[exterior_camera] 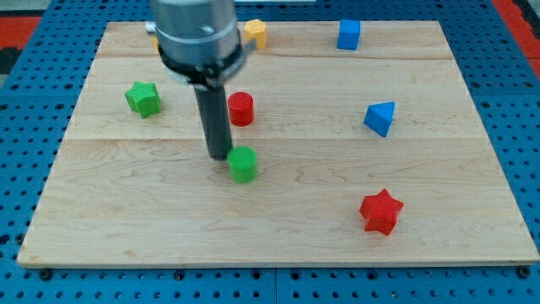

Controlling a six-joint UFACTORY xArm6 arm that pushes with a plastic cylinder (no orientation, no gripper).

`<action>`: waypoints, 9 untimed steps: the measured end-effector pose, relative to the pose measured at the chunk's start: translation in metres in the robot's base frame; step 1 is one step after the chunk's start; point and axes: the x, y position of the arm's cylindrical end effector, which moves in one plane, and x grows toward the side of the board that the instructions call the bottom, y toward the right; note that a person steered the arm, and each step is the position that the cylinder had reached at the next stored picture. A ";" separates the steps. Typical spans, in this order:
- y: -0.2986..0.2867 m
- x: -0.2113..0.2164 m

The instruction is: Push the green circle to the bottom center

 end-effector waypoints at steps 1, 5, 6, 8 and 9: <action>0.010 0.030; 0.081 0.026; 0.069 -0.004; 0.057 0.017; 0.057 0.020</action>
